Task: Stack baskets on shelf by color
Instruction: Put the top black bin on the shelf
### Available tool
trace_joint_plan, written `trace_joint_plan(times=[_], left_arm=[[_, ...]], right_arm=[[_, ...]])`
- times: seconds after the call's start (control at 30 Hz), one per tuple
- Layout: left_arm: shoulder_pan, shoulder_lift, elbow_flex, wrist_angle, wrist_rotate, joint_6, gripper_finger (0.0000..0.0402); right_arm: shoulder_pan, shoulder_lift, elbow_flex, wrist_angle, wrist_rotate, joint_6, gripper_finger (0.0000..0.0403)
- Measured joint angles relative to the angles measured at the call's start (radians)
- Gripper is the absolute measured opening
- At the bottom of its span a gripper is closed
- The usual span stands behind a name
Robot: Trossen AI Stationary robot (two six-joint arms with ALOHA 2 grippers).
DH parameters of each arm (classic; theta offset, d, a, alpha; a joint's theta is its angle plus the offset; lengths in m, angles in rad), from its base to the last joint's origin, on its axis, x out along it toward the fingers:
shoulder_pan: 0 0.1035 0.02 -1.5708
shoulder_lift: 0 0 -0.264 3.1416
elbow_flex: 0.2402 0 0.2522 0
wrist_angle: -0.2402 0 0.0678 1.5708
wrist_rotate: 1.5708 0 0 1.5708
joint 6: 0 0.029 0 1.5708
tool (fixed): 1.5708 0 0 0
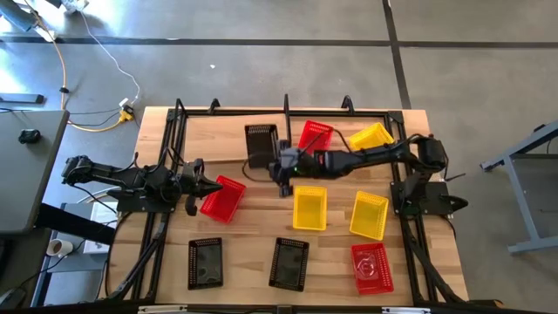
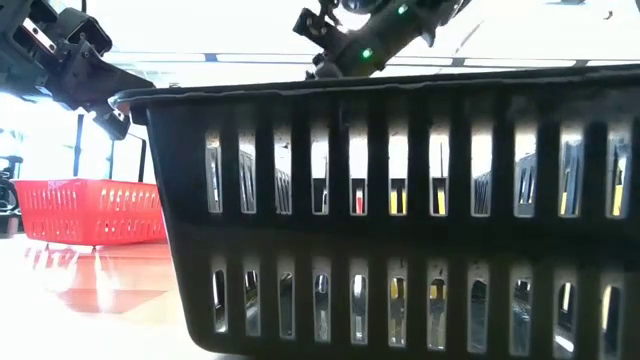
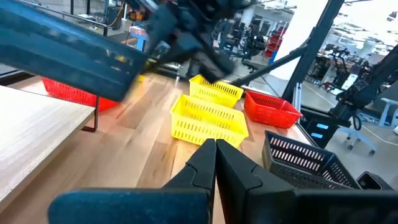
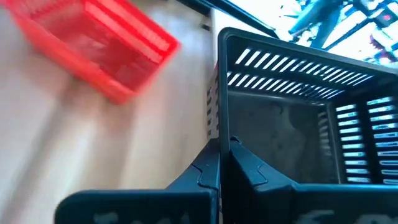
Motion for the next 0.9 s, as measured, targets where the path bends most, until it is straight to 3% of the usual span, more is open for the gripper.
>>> trace_joint_plan(times=[0.17, 0.43, 0.7, 0.9], left_arm=[[0.000, 0.000, 0.000, 0.000, 0.000, 0.000, 0.0000], [0.000, 0.000, 0.000, 0.000, 0.000, 0.000, 0.0000], [0.000, 0.000, 0.000, 0.000, 0.000, 0.000, 0.0000], [0.000, 0.000, 0.000, 0.000, 0.001, 0.000, 0.0000]], right_arm=[[-0.074, 0.000, 0.000, 0.007, -0.047, -0.075, 0.0000], [-0.144, 0.002, 0.000, 0.008, -0.107, -0.060, 0.0000], [-0.107, 0.002, 0.003, 0.002, -0.081, -0.021, 0.0000], [-0.069, 0.003, 0.092, -0.063, -0.073, -0.015, 0.0000]])
